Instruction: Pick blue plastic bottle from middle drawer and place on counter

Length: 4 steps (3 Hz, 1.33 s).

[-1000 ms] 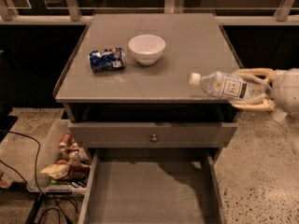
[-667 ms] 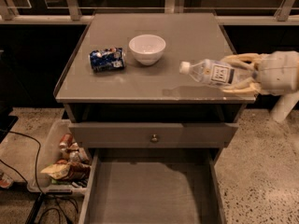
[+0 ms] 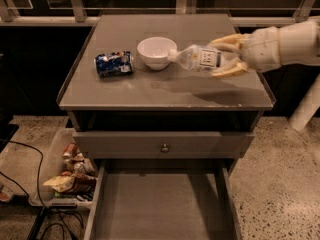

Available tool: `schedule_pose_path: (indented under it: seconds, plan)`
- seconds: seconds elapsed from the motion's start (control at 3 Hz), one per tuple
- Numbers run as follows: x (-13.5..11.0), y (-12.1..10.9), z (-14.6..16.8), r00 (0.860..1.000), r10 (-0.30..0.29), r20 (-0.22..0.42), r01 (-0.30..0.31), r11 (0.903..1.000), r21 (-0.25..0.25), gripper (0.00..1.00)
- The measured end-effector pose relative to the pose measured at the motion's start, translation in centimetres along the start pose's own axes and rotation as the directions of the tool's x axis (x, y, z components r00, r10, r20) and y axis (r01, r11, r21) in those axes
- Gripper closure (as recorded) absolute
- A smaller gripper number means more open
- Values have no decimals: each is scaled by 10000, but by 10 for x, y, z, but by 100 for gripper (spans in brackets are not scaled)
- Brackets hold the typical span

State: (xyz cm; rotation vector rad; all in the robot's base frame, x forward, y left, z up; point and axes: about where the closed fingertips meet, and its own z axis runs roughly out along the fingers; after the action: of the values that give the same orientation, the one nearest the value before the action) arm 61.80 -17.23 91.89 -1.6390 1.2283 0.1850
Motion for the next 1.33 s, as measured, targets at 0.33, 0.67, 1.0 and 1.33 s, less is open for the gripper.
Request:
schedule_pose_path:
  seconds: [0.33,0.67,1.0,1.33]
  plan:
    - [3,-15,36,9996,168,213,-158,9988,-458,100]
    - [14,-13,56,9990,419,177,-402,9953,-883,100]
    - [30,-1,58,9978,654,-109,-663,9907,-1191,100]
    - [42,9,52,9960,801,-385,-844,9883,-1273,100]
